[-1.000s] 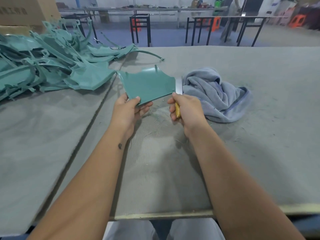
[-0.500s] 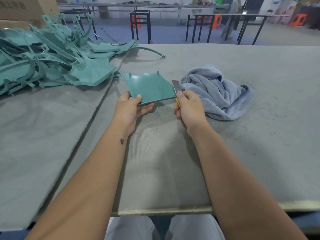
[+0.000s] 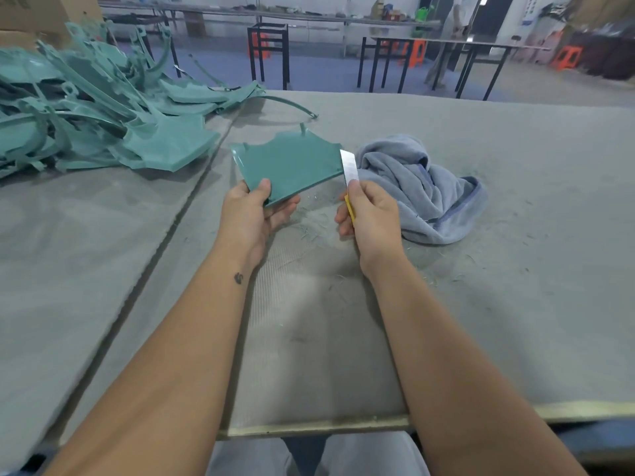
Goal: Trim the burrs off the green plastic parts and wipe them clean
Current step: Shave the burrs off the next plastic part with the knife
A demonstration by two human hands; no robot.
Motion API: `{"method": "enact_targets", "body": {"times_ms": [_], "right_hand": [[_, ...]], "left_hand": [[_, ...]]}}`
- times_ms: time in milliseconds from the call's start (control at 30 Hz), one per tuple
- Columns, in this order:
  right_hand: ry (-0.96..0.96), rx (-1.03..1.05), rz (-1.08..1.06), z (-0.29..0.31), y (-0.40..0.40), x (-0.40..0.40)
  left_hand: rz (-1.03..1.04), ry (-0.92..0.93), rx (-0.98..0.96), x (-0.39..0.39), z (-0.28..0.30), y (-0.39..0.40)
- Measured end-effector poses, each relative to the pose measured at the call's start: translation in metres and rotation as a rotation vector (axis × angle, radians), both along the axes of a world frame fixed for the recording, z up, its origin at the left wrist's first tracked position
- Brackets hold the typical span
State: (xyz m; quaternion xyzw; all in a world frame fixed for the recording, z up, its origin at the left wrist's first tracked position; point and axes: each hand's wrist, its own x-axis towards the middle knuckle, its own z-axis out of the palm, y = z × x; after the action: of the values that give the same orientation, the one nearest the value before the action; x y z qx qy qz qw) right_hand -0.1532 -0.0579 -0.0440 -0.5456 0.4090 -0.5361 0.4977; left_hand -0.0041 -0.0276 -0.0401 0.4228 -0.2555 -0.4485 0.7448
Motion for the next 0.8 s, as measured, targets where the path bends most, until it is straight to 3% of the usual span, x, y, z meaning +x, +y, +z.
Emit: {"method": "enact_targets", "body": {"times_ms": [400,567,700,800], "right_hand": [[0.044,-0.038,0.076,-0.0056,-0.0035,0.0014],[0.261,-0.156,0.238,-0.0089,0.0046,0.0087],[0.067,-0.082,0.137,-0.0026,0.002,0.0035],[0.093,-0.073,0.088,-0.0036,0.0006,0.0024]], "left_hand": [[0.013,0.114,0.019,0.0063,-0.0024,-0.003],[-0.007,0.058,0.026,0.0052,-0.0024,-0.0027],[-0.012,0.074,0.023,0.0077,-0.0022,-0.0034],[-0.014,0.053,0.033,0.0068,-0.0026,-0.0038]]}}
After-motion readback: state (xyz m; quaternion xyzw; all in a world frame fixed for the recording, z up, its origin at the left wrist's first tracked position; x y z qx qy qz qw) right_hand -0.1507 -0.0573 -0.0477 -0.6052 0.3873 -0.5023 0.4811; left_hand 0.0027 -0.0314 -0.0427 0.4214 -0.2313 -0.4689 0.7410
